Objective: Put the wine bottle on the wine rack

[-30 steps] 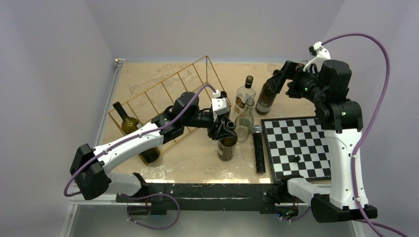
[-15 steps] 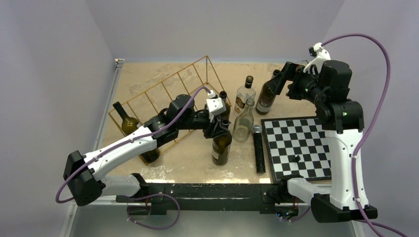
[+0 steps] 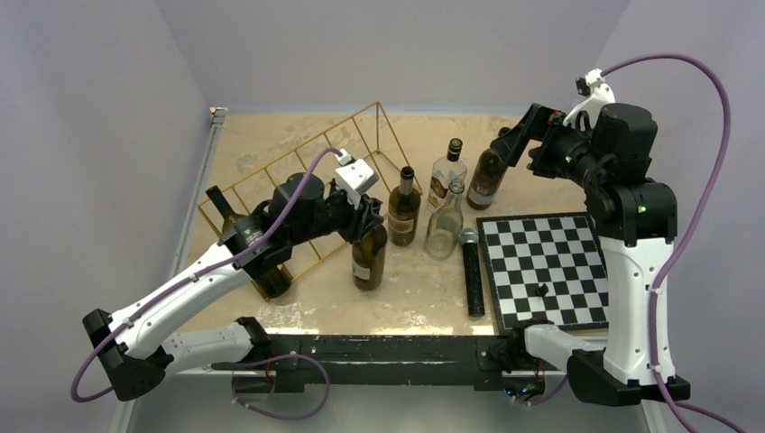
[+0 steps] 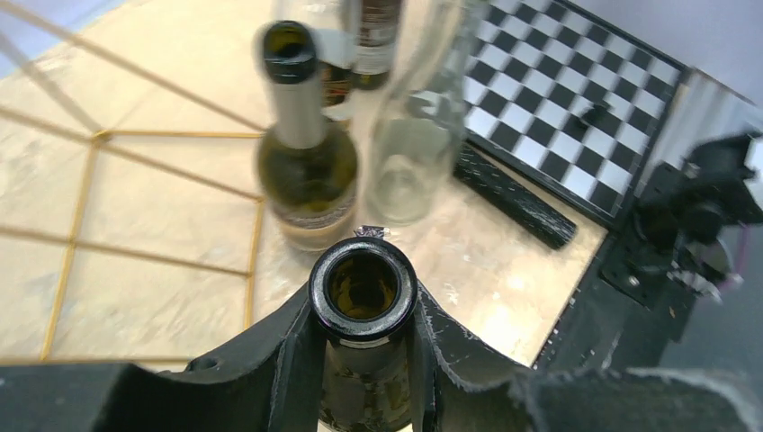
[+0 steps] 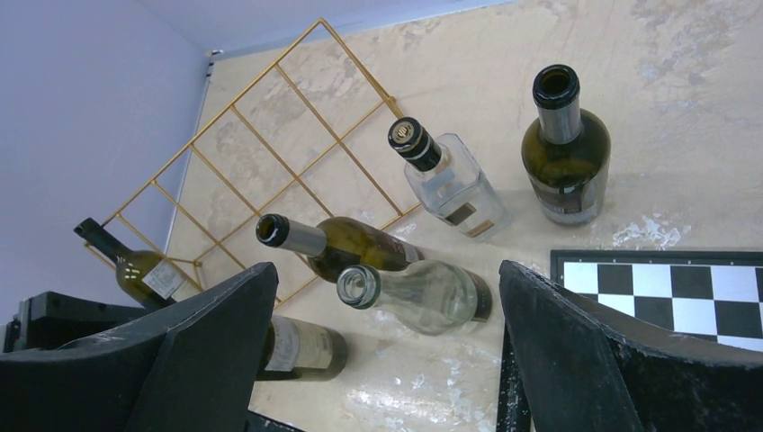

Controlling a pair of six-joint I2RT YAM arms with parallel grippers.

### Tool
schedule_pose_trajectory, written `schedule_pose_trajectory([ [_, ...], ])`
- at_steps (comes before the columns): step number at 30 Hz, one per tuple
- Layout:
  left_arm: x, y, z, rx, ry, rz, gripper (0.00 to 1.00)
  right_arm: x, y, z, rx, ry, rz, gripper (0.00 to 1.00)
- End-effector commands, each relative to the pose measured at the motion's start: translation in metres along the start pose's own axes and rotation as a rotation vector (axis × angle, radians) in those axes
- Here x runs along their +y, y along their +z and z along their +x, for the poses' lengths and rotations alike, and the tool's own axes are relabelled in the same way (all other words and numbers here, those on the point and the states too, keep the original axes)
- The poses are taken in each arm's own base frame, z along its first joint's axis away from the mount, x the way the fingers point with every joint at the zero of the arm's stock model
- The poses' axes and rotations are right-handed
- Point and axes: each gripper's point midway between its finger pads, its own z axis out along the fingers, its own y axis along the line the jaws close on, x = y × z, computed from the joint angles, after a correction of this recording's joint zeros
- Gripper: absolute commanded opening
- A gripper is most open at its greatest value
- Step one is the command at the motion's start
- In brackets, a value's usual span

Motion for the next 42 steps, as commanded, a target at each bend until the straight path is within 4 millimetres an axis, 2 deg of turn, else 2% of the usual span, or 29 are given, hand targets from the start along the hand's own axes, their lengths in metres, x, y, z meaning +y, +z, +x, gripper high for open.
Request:
schedule_pose_trajectory([
  [1,0.04,-0.049,-0.077,-0.193,-0.072,-0.255,0.0,0.013,-0.014,-0.017,-0.056,0.011,-0.028,0.99],
  [8,0.089,-0.091,-0.079,-0.201,-0.189,-0.47,0.0,0.023,-0.022,-0.025,-0.087,0.005,-0.065,0.99],
  [10,0.101,-0.102,-0.077,-0.205,-0.207,-0.534,0.0,0.039,-0.028,-0.028,-0.094,-0.053,-0.157,0.99],
  [14,0.116,-0.114,-0.068,-0.187,-0.239,-0.628,0.0,0.087,-0.049,-0.025,-0.12,-0.138,-0.449,0.99],
  [17,0.126,-0.123,-0.059,-0.171,-0.292,-0.684,0.0,0.101,-0.056,-0.022,-0.113,-0.156,-0.532,0.99],
  [19,0.131,-0.129,-0.055,-0.166,-0.323,-0.719,0.0,0.1,-0.054,-0.021,-0.094,-0.147,-0.528,0.99],
  [24,0.148,-0.144,-0.04,-0.14,-0.386,-0.811,0.0,0.084,-0.044,-0.019,-0.089,-0.122,-0.433,0.99],
  [34,0.18,-0.157,-0.017,-0.116,-0.503,-0.916,0.0,0.081,-0.042,-0.018,-0.09,-0.131,-0.422,0.99],
  [42,0.196,-0.152,0.001,-0.132,-0.611,-0.945,0.0,0.074,-0.037,-0.014,-0.076,-0.124,-0.389,0.99],
])
